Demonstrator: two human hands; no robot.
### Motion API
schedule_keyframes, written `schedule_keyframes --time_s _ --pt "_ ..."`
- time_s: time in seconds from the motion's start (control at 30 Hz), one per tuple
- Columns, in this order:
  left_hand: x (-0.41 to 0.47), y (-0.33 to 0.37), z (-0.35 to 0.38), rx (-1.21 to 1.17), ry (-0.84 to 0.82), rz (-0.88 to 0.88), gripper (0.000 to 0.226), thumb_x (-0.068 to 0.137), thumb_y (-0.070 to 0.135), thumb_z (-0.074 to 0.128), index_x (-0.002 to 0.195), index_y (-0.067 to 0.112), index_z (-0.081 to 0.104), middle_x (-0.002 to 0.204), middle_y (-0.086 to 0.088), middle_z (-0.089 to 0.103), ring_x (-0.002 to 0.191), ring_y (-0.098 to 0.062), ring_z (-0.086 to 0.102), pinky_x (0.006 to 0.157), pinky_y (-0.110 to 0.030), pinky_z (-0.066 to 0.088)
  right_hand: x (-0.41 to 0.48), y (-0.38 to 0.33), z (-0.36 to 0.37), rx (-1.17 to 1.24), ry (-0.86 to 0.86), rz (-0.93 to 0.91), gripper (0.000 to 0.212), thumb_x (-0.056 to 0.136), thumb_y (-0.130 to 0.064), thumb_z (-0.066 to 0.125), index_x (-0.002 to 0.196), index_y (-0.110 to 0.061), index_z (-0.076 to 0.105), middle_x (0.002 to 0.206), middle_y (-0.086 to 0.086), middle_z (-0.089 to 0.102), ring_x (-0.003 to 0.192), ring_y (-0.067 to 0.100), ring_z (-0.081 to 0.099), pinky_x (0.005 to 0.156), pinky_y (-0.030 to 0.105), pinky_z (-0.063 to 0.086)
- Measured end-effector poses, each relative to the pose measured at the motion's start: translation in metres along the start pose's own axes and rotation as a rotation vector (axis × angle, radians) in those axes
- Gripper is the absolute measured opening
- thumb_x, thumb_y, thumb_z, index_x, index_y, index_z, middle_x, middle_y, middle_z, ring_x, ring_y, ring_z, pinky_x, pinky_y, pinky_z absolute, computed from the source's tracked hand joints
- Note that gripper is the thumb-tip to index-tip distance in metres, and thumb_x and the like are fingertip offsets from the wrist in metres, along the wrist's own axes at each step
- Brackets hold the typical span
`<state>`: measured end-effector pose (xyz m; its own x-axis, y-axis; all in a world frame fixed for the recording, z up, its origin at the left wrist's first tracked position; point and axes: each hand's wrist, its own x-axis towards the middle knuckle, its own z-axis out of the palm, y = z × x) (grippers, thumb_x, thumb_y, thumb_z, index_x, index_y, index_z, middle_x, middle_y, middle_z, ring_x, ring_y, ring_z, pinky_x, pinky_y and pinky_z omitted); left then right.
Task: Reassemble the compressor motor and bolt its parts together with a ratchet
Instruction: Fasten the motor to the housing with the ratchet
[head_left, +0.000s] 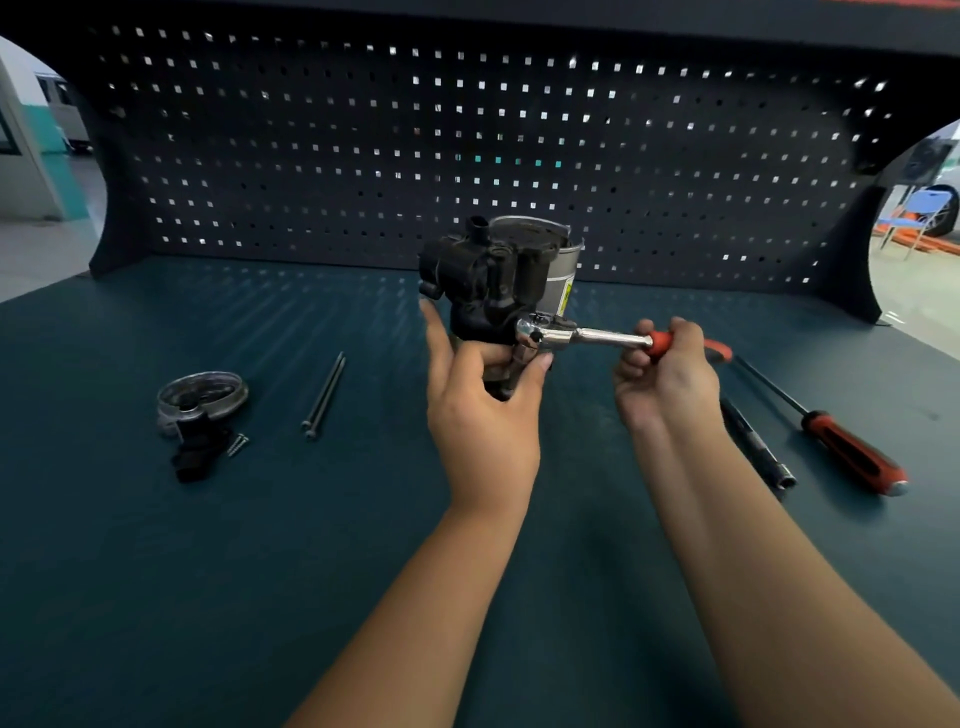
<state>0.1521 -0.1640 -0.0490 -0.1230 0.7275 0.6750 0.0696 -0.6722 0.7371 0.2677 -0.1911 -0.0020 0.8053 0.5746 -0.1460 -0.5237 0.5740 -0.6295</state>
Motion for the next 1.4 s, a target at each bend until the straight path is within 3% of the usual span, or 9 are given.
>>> schedule_keyframes --time_s 0.17,0.3,0.43,0.5,0.67,0.87,1.03,1.23,1.4 --pt "-0.001 0.005 0.001 0.011 -0.011 0.025 0.021 0.071 0.013 0.081 0.076 0.004 0.063 0.152 -0.016 0.026 0.098 0.028 0.044 0.073 0.000 0.038 -0.052 0.000 -0.033 0.128 -0.003 -0.106 0.028 0.096 -0.019 0.055 0.069 -0.010 0.055 0.062 0.004 0.069 0.045 0.009 0.059 0.046 0.016 0.047" --pt "-0.001 0.011 0.002 0.013 -0.046 -0.003 0.024 0.071 0.014 0.080 0.082 0.002 0.063 0.154 -0.013 0.022 0.111 -0.025 0.061 0.082 -0.035 0.050 -0.094 -0.001 -0.043 0.173 -0.030 -0.150 0.051 0.092 -0.014 0.060 0.040 -0.013 0.064 0.069 0.005 0.069 0.063 0.016 0.068 0.060 0.020 0.054" --pt "0.000 0.009 0.003 0.028 -0.061 0.010 0.024 0.072 0.016 0.080 0.081 0.002 0.062 0.155 -0.014 0.019 0.118 -0.032 0.056 0.084 -0.045 0.050 -0.133 0.008 -0.041 0.256 -0.058 -0.197 0.027 0.089 -0.003 0.054 0.062 -0.007 0.057 0.069 0.007 0.064 0.073 0.020 0.071 0.070 0.028 0.057" --pt "0.000 0.007 0.006 0.026 -0.062 0.022 0.023 0.074 0.019 0.079 0.080 0.004 0.063 0.156 -0.012 0.017 0.121 -0.033 0.054 0.085 -0.046 0.050 -0.151 0.019 -0.039 0.280 -0.108 -0.212 0.008 0.081 0.000 0.055 0.079 -0.006 0.052 0.084 0.012 0.066 0.083 0.026 0.072 0.076 0.030 0.057" --pt "0.000 0.006 0.011 0.016 -0.036 -0.032 0.020 0.076 0.020 0.078 0.080 0.007 0.062 0.152 0.014 0.009 0.117 -0.032 0.056 0.087 -0.047 0.048 -0.171 0.042 -0.032 0.274 -0.095 -0.245 0.017 0.072 -0.006 0.052 0.086 -0.004 0.061 0.093 0.016 0.068 0.096 0.035 0.069 0.077 0.030 0.057" --pt "0.000 0.004 0.008 0.038 -0.039 0.029 0.015 0.080 0.012 0.071 0.078 -0.001 0.064 0.154 -0.014 0.023 0.116 -0.037 0.056 0.086 -0.050 0.048 -0.146 0.030 -0.039 0.122 -0.102 -0.353 0.011 0.085 -0.002 0.053 0.078 -0.004 0.061 0.088 0.011 0.071 0.080 0.031 0.072 0.068 0.028 0.057" --pt "0.003 0.003 0.002 0.050 -0.048 0.009 0.012 0.079 0.007 0.072 0.084 -0.003 0.069 0.149 -0.016 0.033 0.117 -0.037 0.056 0.089 -0.049 0.048 -0.083 -0.011 -0.030 0.059 -0.214 -0.148 0.029 0.092 -0.011 0.039 0.067 -0.014 0.054 0.078 0.007 0.072 0.039 0.012 0.051 0.041 0.014 0.040" --pt "0.002 0.002 0.002 0.077 -0.060 0.003 0.020 0.076 0.015 0.077 0.091 0.003 0.072 0.148 -0.012 0.037 0.118 -0.035 0.055 0.091 -0.048 0.048 -0.008 -0.029 0.000 -0.043 -0.318 0.134 0.025 0.092 -0.018 0.035 0.068 -0.016 0.041 0.052 -0.002 0.052 0.031 0.008 0.034 0.032 0.015 0.027" --pt "0.001 0.001 0.004 0.074 -0.062 -0.002 0.023 0.074 0.020 0.079 0.087 0.005 0.066 0.149 -0.012 0.035 0.114 -0.035 0.057 0.087 -0.049 0.050 -0.011 -0.017 -0.018 0.090 -0.279 0.126 0.021 0.092 -0.016 0.036 0.072 -0.016 0.041 0.053 -0.002 0.053 0.034 0.007 0.041 0.034 0.013 0.033"
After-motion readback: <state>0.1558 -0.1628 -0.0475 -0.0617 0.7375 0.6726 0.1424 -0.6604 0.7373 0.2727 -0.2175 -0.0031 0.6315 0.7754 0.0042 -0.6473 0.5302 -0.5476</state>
